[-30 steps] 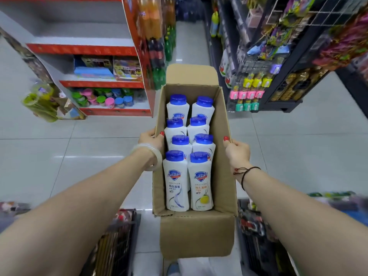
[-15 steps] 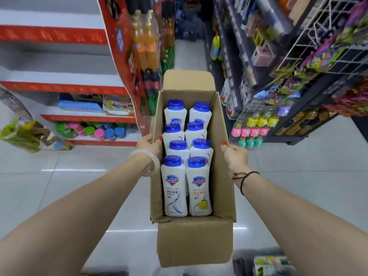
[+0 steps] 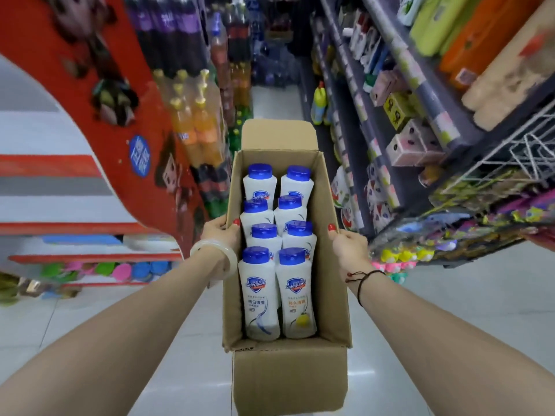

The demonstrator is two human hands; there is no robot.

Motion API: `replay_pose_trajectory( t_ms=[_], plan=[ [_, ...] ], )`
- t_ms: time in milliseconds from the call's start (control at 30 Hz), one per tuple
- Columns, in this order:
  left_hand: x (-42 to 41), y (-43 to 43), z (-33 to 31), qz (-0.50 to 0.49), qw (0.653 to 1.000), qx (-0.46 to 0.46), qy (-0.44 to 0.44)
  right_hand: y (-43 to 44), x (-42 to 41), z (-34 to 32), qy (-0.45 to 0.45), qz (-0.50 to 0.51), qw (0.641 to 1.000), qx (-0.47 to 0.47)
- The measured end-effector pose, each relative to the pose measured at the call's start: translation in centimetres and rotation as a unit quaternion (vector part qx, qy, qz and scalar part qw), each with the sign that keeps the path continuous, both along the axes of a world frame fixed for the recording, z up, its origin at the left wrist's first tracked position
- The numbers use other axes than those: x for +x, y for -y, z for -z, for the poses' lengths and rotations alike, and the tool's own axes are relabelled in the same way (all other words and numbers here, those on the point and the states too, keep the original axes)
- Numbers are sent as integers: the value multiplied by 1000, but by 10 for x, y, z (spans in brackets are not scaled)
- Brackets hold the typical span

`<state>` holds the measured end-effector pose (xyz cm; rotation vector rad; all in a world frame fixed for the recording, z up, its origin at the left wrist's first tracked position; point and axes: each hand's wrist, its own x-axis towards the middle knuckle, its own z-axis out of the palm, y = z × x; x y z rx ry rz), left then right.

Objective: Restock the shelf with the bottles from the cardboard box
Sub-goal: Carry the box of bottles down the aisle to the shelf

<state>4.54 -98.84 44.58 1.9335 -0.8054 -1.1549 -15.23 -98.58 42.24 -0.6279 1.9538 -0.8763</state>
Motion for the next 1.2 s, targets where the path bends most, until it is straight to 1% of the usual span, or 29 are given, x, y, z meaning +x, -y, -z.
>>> replay_pose_trajectory(
  t_ms=[100,267,367,433,567,767,833,1033,1200],
  plan=[
    [0,60,2,-4,1000,5,0,60,2,-3,18,20,1000,3],
    [3,159,9,-11,1000,-3,3,152,4,-7,18,38,999,-4],
    [7,218,11,0,1000,-1,15,209,8,-5,37,42,998,5],
    [7,258,11,10,1000,-6,2,246,9,-2,35,52,998,8],
    [4,330,5,9,1000,-19,-5,317,10,-1,17,49,999,15],
    [-2,432,4,11,1000,10,-15,421,3,4,24,56,998,12],
    [-5,467,8,5,1000,17,-12,457,-1,4,32,57,998,15],
    [-18,568,15,-20,999,18,-24,563,-11,11,20,47,998,25],
    [-18,647,29,-22,999,30,-25,645,-11,24,16,37,999,21]
  ],
)
